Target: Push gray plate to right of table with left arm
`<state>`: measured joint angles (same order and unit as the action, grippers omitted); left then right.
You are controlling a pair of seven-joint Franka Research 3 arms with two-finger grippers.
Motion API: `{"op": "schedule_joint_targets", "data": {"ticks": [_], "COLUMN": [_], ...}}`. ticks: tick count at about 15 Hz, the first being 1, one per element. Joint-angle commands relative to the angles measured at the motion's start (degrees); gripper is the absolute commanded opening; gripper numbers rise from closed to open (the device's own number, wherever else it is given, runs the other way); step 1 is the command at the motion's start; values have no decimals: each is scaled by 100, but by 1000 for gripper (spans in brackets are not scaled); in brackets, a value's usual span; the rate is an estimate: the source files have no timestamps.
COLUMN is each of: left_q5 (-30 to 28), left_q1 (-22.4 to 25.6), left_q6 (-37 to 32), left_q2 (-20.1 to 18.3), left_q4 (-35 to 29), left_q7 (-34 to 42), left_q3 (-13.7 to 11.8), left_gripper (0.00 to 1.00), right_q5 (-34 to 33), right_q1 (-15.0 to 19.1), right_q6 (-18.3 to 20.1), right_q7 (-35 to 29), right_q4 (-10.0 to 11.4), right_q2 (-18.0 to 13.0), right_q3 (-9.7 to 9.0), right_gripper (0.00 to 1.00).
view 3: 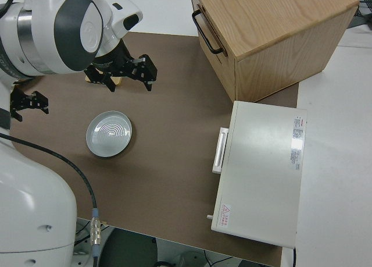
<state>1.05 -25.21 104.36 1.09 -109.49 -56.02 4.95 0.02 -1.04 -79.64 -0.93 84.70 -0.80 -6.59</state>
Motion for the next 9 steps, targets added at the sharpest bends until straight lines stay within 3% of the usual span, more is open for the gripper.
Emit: {"op": "schedule_joint_targets", "data": {"ticks": [1, 9], "left_q5": [9, 18], "left_q1": [717, 2282], "left_q6": [-530, -1330], "left_q2": [-39, -206], "left_q4": [472, 1166], "left_q7": [1063, 3973], "left_q3": [32, 32], "left_gripper": [1000, 1000], "right_q5": [33, 33], "right_q1": [113, 113], "right_q6": [89, 89], "right_q7": [-74, -74], "right_q4": [-50, -50], "right_q2": [-17, -17], "right_q3": [-96, -96], "right_gripper": [983, 983]}}
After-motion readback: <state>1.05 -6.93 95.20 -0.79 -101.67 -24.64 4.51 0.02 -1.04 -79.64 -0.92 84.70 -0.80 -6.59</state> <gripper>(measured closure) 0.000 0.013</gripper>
